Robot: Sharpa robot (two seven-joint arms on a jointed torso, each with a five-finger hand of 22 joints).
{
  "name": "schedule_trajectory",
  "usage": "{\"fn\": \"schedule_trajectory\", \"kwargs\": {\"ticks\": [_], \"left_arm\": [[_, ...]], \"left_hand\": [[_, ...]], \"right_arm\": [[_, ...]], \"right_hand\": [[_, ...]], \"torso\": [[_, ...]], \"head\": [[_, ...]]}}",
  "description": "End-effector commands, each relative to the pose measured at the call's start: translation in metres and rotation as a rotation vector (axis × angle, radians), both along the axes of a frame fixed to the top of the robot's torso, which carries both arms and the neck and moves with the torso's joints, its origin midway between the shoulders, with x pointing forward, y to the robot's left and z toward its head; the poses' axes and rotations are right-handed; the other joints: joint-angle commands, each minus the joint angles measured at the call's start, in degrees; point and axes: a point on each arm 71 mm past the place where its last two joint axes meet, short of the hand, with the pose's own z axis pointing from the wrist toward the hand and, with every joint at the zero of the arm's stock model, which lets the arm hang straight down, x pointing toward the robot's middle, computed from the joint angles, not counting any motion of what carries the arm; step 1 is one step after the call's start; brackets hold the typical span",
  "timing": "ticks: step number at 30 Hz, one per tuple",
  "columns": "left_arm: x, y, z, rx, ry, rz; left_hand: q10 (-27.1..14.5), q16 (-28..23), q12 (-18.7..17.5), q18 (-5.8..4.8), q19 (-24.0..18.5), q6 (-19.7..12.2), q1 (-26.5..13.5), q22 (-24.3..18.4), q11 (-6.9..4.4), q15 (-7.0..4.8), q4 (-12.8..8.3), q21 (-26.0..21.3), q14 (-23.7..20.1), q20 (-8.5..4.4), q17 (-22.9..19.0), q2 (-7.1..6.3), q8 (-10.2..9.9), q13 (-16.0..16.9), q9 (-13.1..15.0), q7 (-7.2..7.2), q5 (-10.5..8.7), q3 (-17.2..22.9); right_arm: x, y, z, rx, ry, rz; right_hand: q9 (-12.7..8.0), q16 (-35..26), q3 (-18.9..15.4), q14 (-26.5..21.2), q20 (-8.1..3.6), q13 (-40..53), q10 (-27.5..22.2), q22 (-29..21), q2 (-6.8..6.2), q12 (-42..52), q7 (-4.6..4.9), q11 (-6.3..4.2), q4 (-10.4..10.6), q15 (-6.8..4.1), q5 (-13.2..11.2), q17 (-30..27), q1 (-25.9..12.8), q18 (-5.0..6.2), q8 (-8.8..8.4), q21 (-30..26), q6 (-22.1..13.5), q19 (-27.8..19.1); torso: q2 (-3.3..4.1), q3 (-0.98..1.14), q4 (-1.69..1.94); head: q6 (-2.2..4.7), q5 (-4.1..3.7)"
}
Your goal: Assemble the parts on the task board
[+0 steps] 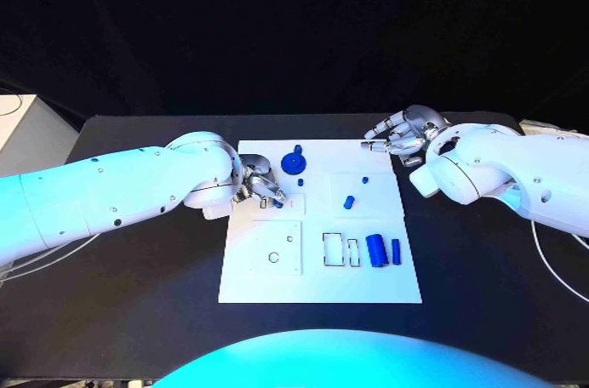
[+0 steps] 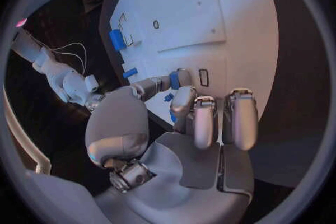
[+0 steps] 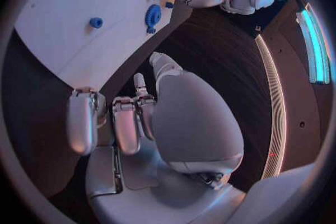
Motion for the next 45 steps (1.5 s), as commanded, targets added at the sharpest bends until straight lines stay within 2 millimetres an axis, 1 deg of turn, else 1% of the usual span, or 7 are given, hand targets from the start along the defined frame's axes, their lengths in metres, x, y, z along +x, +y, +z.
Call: {"fn": "schedule_trajectory", "kwargs": {"ticks": [1,7,14,26,36,40,45], "left_arm": [[-0.0061,-0.0043,-0.0046,0.012,0.065,-0.049],[-0.0052,-0.0046,-0.0032,0.036,0.055,-0.068],[-0.0048,-0.0053,-0.0025,0.062,0.037,-0.086],[-0.0023,-0.0052,-0.0014,0.061,0.01,-0.072],[-0.0018,-0.0089,-0.0025,0.055,0.027,-0.076],[-0.0013,-0.0106,-0.0031,0.053,0.034,-0.077],[-0.0001,-0.0111,-0.0034,0.051,0.034,-0.072]], "left_hand": [[0.3,0.2,0.4,-0.33,0.4,1.4,2.7,3.4,0.12,-0.13,-8.0,0.0,6.0,-0.12,15.1,2.99,0.2,0.1,0.1,-0.88,0.42,8.2],[0.3,0.2,0.4,-0.33,0.4,1.4,2.7,3.4,0.12,-0.13,-8.0,0.0,6.0,-0.12,15.1,2.98,0.2,0.1,0.1,-0.88,0.43,8.2],[0.3,0.2,0.4,-0.33,0.4,1.5,2.7,3.4,0.11,-0.13,-8.1,0.0,6.0,-0.12,15.1,2.95,0.3,0.2,0.1,-0.88,0.51,8.3],[0.4,0.2,0.4,-0.33,0.4,1.6,2.7,3.4,0.11,-0.12,-8.1,0.0,6.0,-0.12,15.1,2.99,0.2,0.2,0.0,-0.88,0.54,8.4],[0.6,0.2,0.5,-0.32,0.3,1.8,2.0,3.3,0.19,-0.07,-7.7,0.0,6.0,-0.09,15.1,3.25,0.2,0.4,0.0,-0.82,0.24,8.3],[0.8,0.2,0.5,-0.32,0.3,2.3,0.5,3.4,0.15,-0.03,-6.9,0.0,6.0,0.01,15.1,3.51,0.3,0.4,0.0,-0.96,-0.34,6.9],[0.9,0.2,0.4,-0.31,0.2,2.6,-0.7,3.3,0.07,-0.08,-5.7,-0.1,6.0,0.02,15.1,3.86,0.1,0.4,0.0,-1.12,-1.04,3.8]], "right_arm": [[-0.0003,0.0017,-0.0004,0.0,-0.001,0.021],[-0.0003,0.0013,-0.0005,0.0,0.0,0.02],[-0.0003,0.0009,-0.0005,-0.001,0.0,0.019],[-0.0006,0.0007,-0.0005,0.0,0.0,0.019],[-0.001,0.0003,-0.0004,0.0,0.0,0.019],[-0.0012,0.0002,-0.0004,0.0,0.001,0.019],[-0.0013,-0.0002,-0.0004,0.0,0.001,0.019]], "right_hand": [[0.1,-0.4,0.2,4.4,0.0,7.8,-0.5,5.7,-0.14,-0.2,-0.09,0.06,0.0,-0.27,0.2,8.9,-0.6,0.65,0.24,-0.2,-0.4,0.1],[0.1,-0.4,0.2,4.4,0.0,7.8,-0.5,5.7,-0.14,-0.2,-0.09,0.06,0.0,-0.27,0.2,8.9,-0.6,0.65,0.24,-0.2,-0.4,0.1],[0.1,-0.4,0.2,4.4,0.0,7.8,-0.5,5.7,-0.14,-0.2,-0.09,0.06,0.0,-0.27,0.2,8.9,-0.6,0.65,0.24,-0.2,-0.4,0.1],[0.1,-0.4,0.2,4.4,0.0,7.8,-0.5,5.7,-0.14,-0.2,-0.09,0.06,0.0,-0.27,0.2,8.9,-0.6,0.65,0.24,-0.2,-0.4,0.1],[0.1,-0.4,0.2,4.4,0.0,7.8,-0.5,5.7,-0.14,-0.2,-0.09,0.06,0.0,-0.27,0.2,8.9,-0.6,0.65,0.24,-0.2,-0.4,0.1],[0.1,-0.4,0.7,4.4,0.0,7.8,-0.5,5.6,-0.3,-0.2,-0.09,0.06,-0.1,-0.28,0.2,8.9,-0.8,0.68,0.45,-0.4,-0.6,0.1],[0.1,-0.4,0.7,4.4,0.0,7.8,-0.5,5.6,-0.3,-0.2,-0.09,0.06,-0.1,-0.28,0.2,8.9,-0.8,0.68,0.45,-0.4,-0.6,0.1]], "torso": [[-0.02,0.04,0.01],[-0.01,0.0,-0.03],[0.0,-0.04,0.04],[0.05,-0.09,-0.01],[0.04,-0.03,-0.02],[0.06,-0.03,-0.07],[0.03,-0.04,-0.03]], "head": [[0.0,0.05],[0.0,-0.01],[0.0,0.0],[0.0,0.05],[0.0,0.06],[0.0,-0.04],[0.0,-0.15]]}}
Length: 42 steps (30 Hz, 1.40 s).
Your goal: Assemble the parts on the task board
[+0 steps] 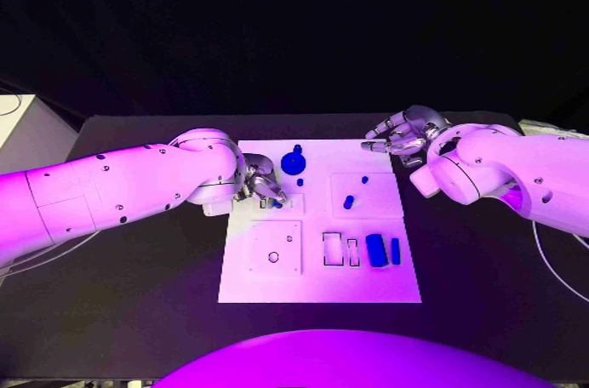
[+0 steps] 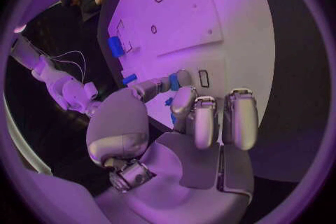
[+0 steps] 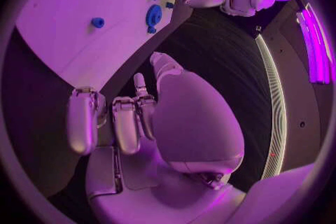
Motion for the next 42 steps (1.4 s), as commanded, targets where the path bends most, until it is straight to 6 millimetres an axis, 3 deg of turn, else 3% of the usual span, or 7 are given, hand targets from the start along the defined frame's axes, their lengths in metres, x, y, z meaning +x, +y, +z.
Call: {"fn": "schedule_trajectory", "kwargs": {"ticks": [1,10,18,24,29,42], "left_arm": [[-0.0034,-0.0048,-0.0052,-0.001,0.029,-0.015],[-0.0022,-0.0056,-0.0054,-0.002,0.026,-0.013],[-0.0019,-0.0058,-0.0057,-0.001,0.026,-0.013],[-0.0016,-0.0056,-0.0056,-0.001,0.023,-0.011],[-0.0014,-0.0056,-0.0054,-0.002,0.021,-0.009],[0.0003,-0.0041,-0.0051,-0.008,0.009,0.003]], "left_hand": [[0.3,0.2,0.2,-0.34,0.3,1.9,0.9,3.4,-0.01,-0.1,-4.6,-0.1,6.0,0.01,15.1,2.14,-0.2,0.0,-0.1,-1.67,-0.49,3.6],[0.3,0.2,0.1,-0.35,0.3,1.9,0.4,3.4,-0.03,-0.12,-4.0,-0.1,6.0,-0.01,15.1,2.11,-0.3,0.0,-0.1,-1.71,-0.71,2.2],[0.2,0.2,0.0,-0.33,0.2,1.9,-0.1,3.3,-0.09,-0.17,-3.3,-0.2,6.0,-0.05,15.1,0.87,-0.5,0.0,0.0,-1.8,-0.98,-0.9],[0.2,0.2,0.0,-0.34,0.3,2.2,-0.5,3.4,-0.18,-0.26,-0.8,-0.3,6.0,-0.14,15.1,0.43,-0.7,0.1,-0.1,-1.94,-1.58,-6.5],[0.2,0.2,0.1,-0.35,0.3,2.4,-0.6,3.4,-0.2,-0.27,0.4,-0.3,6.0,-0.17,15.1,0.42,-0.9,0.2,-0.2,-1.96,-1.95,-8.6],[0.2,0.2,0.1,-0.36,0.4,2.5,-0.6,3.5,-0.2,-0.28,1.0,-0.3,6.0,-0.18,15.1,0.4,-0.9,0.3,-0.2,-1.99,-2.18,-9.5]], "right_arm": [[-0.0008,0.0016,-0.0002,0.0,0.0,0.021],[-0.0008,0.0016,-0.0002,0.0,0.0,0.022],[-0.0008,0.0013,-0.0002,0.0,0.0,0.022],[-0.0009,0.0013,-0.0002,0.0,-0.001,0.022],[-0.0008,0.0013,-0.0003,0.0,-0.001,0.022],[-0.0008,0.0007,-0.0007,0.0,0.0,0.021]], "right_hand": [[0.1,-0.2,0.2,4.4,0.0,7.8,-0.5,5.6,0.09,-0.2,0.13,0.06,0.0,-0.27,0.2,8.9,-0.5,0.68,0.21,-0.2,-0.4,0.1],[0.1,-0.2,0.2,4.4,0.0,7.8,-0.5,5.6,0.09,-0.2,0.13,0.06,0.0,-0.27,0.2,8.9,-0.5,0.68,0.21,-0.2,-0.4,0.1],[0.1,-0.2,0.2,4.4,0.0,7.8,-0.5,5.6,0.09,-0.2,0.13,0.06,0.0,-0.27,0.2,8.9,-0.5,0.68,0.21,-0.2,-0.4,0.1],[0.1,-0.3,0.4,4.3,-0.01,7.8,-0.5,5.6,0.02,-0.3,0.13,0.05,0.0,-0.28,0.2,8.8,-0.6,0.69,0.29,-0.3,-0.5,0.1],[0.1,-0.3,0.4,4.3,-0.01,7.8,-0.5,5.6,0.02,-0.3,0.13,0.05,0.0,-0.28,0.2,8.8,-0.6,0.69,0.29,-0.3,-0.5,0.1],[0.1,-0.3,0.4,4.3,-0.01,7.8,-0.5,5.6,0.02,-0.3,0.13,0.05,0.0,-0.28,0.2,8.8,-0.6,0.69,0.29,-0.3,-0.5,0.1]], "torso": [[-0.03,0.0,0.03],[-0.06,-0.05,0.0],[-0.06,-0.07,0.06],[-0.06,-0.07,0.06],[-0.07,-0.06,0.03],[-0.06,-0.04,0.05]], "head": [[0.0,-0.06],[0.0,-0.19],[0.0,-0.25],[0.0,-0.31],[0.0,-0.26],[0.0,-0.29]]}}
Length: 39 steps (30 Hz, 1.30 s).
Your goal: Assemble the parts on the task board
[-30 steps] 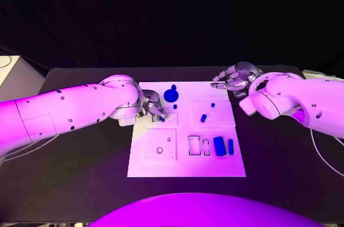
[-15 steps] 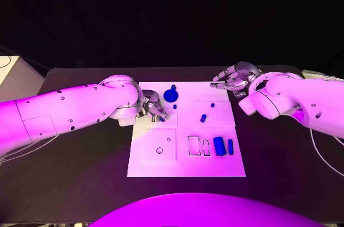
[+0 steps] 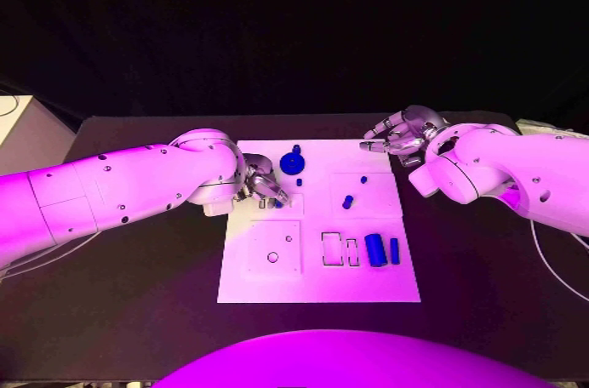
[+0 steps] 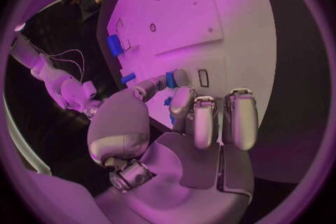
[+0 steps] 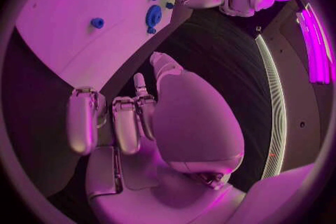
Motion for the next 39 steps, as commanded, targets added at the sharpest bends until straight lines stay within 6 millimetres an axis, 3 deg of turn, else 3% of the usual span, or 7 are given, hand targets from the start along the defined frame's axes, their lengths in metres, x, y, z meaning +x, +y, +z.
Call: {"fn": "schedule_trajectory", "kwargs": {"ticks": [1,8,11,14,16,20,39], "left_arm": [[-0.002,-0.002,-0.003,-0.006,0.007,-0.006],[-0.001,0.0,-0.003,-0.003,0.006,-0.004],[-0.002,0.0,-0.003,-0.001,0.005,-0.005],[-0.002,0.001,-0.003,0.0,0.003,-0.006],[-0.002,0.002,-0.003,0.0,0.001,-0.006],[-0.003,0.002,-0.002,-0.001,-0.002,-0.007],[-0.004,0.004,0.016,-0.045,-0.046,0.0]], "left_hand": [[0.0,0.2,0.1,-0.36,0.4,0.0,-0.2,3.5,-0.23,-0.28,0.0,-0.3,6.0,-0.17,15.1,-0.27,-0.2,0.0,0.0,-0.14,-0.17,-0.2],[0.0,0.2,0.1,-0.37,0.4,0.0,0.0,3.5,-0.26,-0.29,0.1,-0.3,6.0,-0.18,15.1,-0.31,-0.2,0.0,0.0,-0.18,-0.28,-0.6],[0.0,0.2,0.0,-0.37,0.4,0.1,0.1,3.5,-0.26,-0.31,0.5,-0.3,6.0,-0.2,15.1,-0.86,-0.2,0.0,0.0,-0.16,-0.59,-1.9],[0.0,0.2,0.1,-0.37,0.4,0.3,0.3,3.5,-0.27,-0.35,2.2,-0.3,6.0,-0.24,15.1,-2.11,-0.4,0.1,-0.1,-0.19,-1.12,-5.8],[0.0,0.2,0.0,-0.36,0.4,0.4,1.1,3.5,-0.32,-0.37,3.4,-0.4,6.0,-0.26,15.1,-2.32,-0.6,0.1,-0.2,-0.24,-5.65,-8.1],[-0.1,0.2,-0.1,-0.35,0.4,0.3,2.0,3.5,-0.27,-0.35,5.0,-0.4,6.0,-0.28,15.1,-3.19,-0.8,0.0,-0.2,-0.17,-7.77,-10.6],[-0.5,0.2,-0.6,-0.23,0.1,0.0,2.8,3.0,-0.23,-0.37,6.4,-0.7,6.0,-0.29,15.1,-3.96,-0.9,-0.8,-0.2,-0.11,-8.81,-12.4]], "right_arm": [[-0.001,0.001,0.0,0.0,-0.001,0.021],[-0.001,0.001,-0.001,0.0,0.0,0.02],[-0.001,0.0,-0.001,0.0,0.0,0.019],[-0.001,0.0,-0.001,0.0,0.0,0.018],[-0.001,0.0,-0.001,0.0,0.0,0.018],[-0.001,-0.001,-0.001,0.0,0.0,0.017],[-0.001,-0.002,-0.004,0.0,0.004,0.014]], "right_hand": [[0.1,-0.3,0.4,4.3,-0.01,7.8,-0.3,5.6,0.01,-0.3,0.13,-0.15,0.0,-0.28,0.2,8.8,-0.6,0.69,0.3,-0.3,-0.5,0.1],[0.1,-0.3,0.4,4.3,-0.01,7.8,-0.3,5.6,0.01,-0.3,0.13,-0.15,0.0,-0.28,0.2,8.8,-0.6,0.69,0.3,-0.3,-0.5,0.1],[0.1,-0.3,0.6,4.3,-0.01,7.8,-0.3,5.5,-0.07,-0.2,0.13,-0.15,0.0,-0.28,0.2,8.7,-0.7,0.71,0.4,-0.4,-0.5,0.1],[0.1,-0.3,0.6,4.3,-0.01,7.8,-0.3,5.5,-0.07,-0.2,0.13,-0.15,0.0,-0.28,0.2,8.7,-0.7,0.71,0.4,-0.4,-0.5,0.1],[0.1,-0.3,0.6,4.3,-0.01,7.8,-0.3,5.5,-0.07,-0.2,0.13,-0.15,0.0,-0.28,0.2,8.7,-0.7,0.71,0.4,-0.4,-0.5,0.1],[0.1,-0.3,0.6,4.3,-0.01,7.8,-0.3,5.5,-0.07,-0.2,0.13,-0.15,0.0,-0.28,0.2,8.7,-0.7,0.71,0.4,-0.4,-0.5,0.1],[0.1,-0.3,0.7,4.3,-0.01,7.7,-0.4,5.5,-0.13,-0.3,0.13,-0.15,0.0,-0.28,0.2,8.7,-0.8,0.73,0.44,-0.5,-0.6,0.0]], "torso": [[0.01,0.01,0.01],[0.01,-0.01,0.0],[0.02,-0.02,0.0],[0.03,-0.04,0.01],[0.02,-0.06,0.0],[0.01,-0.06,-0.01],[-0.07,0.03,-0.01]], "head": [[0.0,0.08],[0.0,-0.01],[0.0,-0.05],[0.0,-0.16],[0.0,-0.16],[0.0,-0.17],[0.0,-0.17]]}}
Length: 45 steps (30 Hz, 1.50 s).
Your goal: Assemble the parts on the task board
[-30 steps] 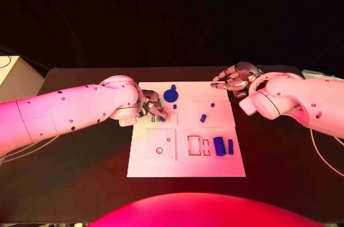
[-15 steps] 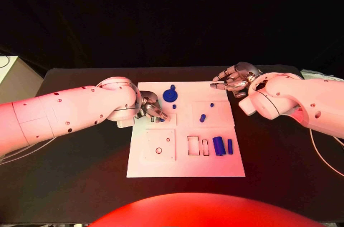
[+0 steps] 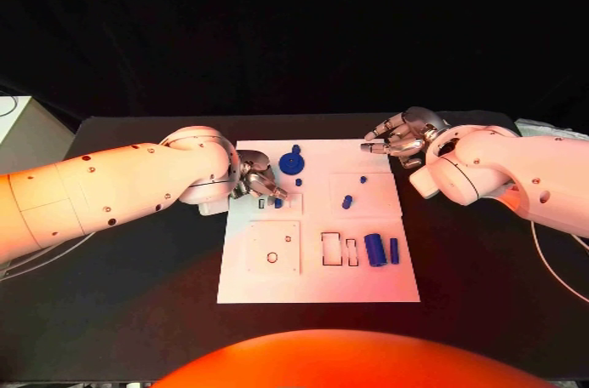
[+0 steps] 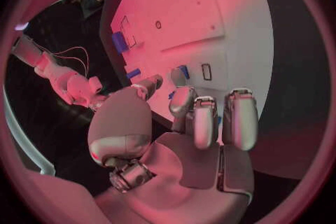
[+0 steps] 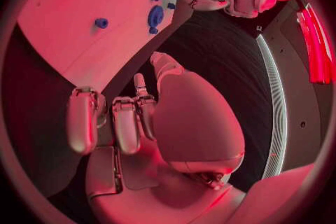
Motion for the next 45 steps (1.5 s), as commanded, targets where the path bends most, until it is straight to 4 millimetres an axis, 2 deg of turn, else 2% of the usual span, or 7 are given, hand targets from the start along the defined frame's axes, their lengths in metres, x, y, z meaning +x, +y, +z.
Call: {"fn": "schedule_trajectory", "kwargs": {"ticks": [1,12,18,23,30,36,45], "left_arm": [[-0.001,-0.001,0.005,-0.017,-0.017,-0.004],[0.0,0.009,0.024,-0.011,-0.018,-0.024],[0.013,0.021,0.037,-0.031,-0.029,0.022],[0.032,0.036,0.042,-0.065,-0.033,0.106],[0.061,0.057,0.047,-0.075,-0.059,0.214],[0.075,0.063,0.048,-0.068,-0.069,0.253],[0.088,0.059,0.046,-0.04,-0.07,0.261]], "left_hand": [[-0.3,0.2,-0.2,-0.24,-0.1,-0.4,-0.2,3.1,0.02,-0.37,0.0,-0.2,6.0,-0.08,15.1,-0.57,-0.2,-0.1,0.0,0.17,-0.39,-0.4],[-1.1,0.2,-1.1,0.06,-1.0,-1.2,1.8,1.7,0.19,-0.26,0.5,-0.9,6.0,-0.01,15.1,-0.52,-0.4,-1.4,0.1,0.39,-0.04,-1.0],[-2.8,-0.5,-2.8,0.53,-2.4,-2.4,4.1,-0.4,0.6,0.04,1.1,-2.0,5.5,0.21,13.7,0.16,-0.9,-3.9,0.0,0.84,0.42,-1.2],[-10.0,-2.6,-11.4,1.56,-5.7,-6.4,8.0,-5.2,2.6,1.7,3.1,-4.9,4.3,1.42,10.1,0.23,-4.3,-15.6,-1.6,3.05,0.65,-2.3],[-11.4,-3.0,-11.9,1.75,-6.3,-10.0,10.7,-6.1,4.62,3.46,5.2,-5.6,4.0,2.86,9.4,0.11,-9.4,-17.0,-5.3,5.49,0.86,-3.6],[-11.5,-2.8,-11.5,1.7,-6.0,-10.2,11.4,-5.7,4.94,3.76,5.5,-5.5,4.1,3.2,9.6,-0.05,-10.3,-17.0,-6.3,5.84,0.85,-4.1],[-11.4,-2.7,-11.1,1.68,-5.9,-10.3,11.5,-5.6,5.17,3.98,6.1,-5.4,4.2,3.43,9.9,-0.25,-10.8,-16.6,-7.0,6.07,0.78,-4.7]], "right_arm": [[0.0,0.001,-0.001,0.001,-0.002,0.019],[0.0,-0.002,-0.002,-0.001,0.0,0.01],[0.001,-0.004,-0.002,0.0,-0.002,0.007],[0.001,-0.004,-0.002,0.004,-0.005,0.008],[0.001,-0.005,-0.001,0.008,-0.009,0.007],[0.0,-0.005,-0.001,0.009,-0.01,0.006],[0.0,-0.005,-0.001,0.012,-0.011,0.009]], "right_hand": [[0.1,-0.3,0.3,4.3,-0.01,7.7,-0.4,5.5,0.17,-0.3,-0.06,-0.15,0.0,-0.28,0.2,8.7,-0.5,0.73,0.22,-0.3,-0.4,0.0],[0.1,-0.3,0.3,4.3,-0.01,7.7,-0.4,5.5,0.17,-0.3,-0.06,-0.15,0.0,-0.28,0.2,8.7,-0.5,0.73,0.22,-0.3,-0.4,0.0],[0.1,-0.3,0.4,4.3,-0.01,7.7,-0.4,5.4,0.13,-0.3,-0.05,-0.14,0.0,-0.28,0.2,8.7,-0.7,0.74,0.26,-0.4,-0.6,0.0],[0.1,-0.4,0.5,4.3,-0.01,7.7,-0.4,5.4,0.14,-0.3,-0.05,-0.14,0.0,-0.28,0.2,8.6,-0.7,0.75,0.27,-0.4,-0.6,0.0],[0.1,-0.4,0.5,4.3,-0.01,7.7,-0.4,5.4,0.14,-0.3,-0.05,-0.14,0.0,-0.28,0.2,8.6,-0.7,0.75,0.27,-0.4,-0.6,0.0],[0.1,-0.4,0.5,4.3,-0.01,7.7,-0.4,5.4,0.15,-0.3,-0.04,-0.14,-0.1,-0.28,0.2,8.6,-0.7,0.77,0.29,-0.5,-0.6,0.0],[0.1,-0.4,0.6,4.3,-0.01,7.6,-0.4,5.3,0.18,-0.3,-0.04,-0.14,-0.1,-0.28,0.2,8.6,-0.7,0.79,0.3,-0.6,-0.7,-0.1]], "torso": [[-0.06,0.03,0.01],[0.0,0.04,0.01],[0.04,-0.01,0.0],[0.18,-0.01,-0.08],[0.22,-0.02,-0.05],[0.3,-0.09,-0.09],[0.82,-0.44,-0.39]], "head": [[0.0,0.03],[0.0,0.0],[0.0,0.17],[0.0,0.23],[0.48,0.61],[1.17,0.63],[1.91,1.27]]}}
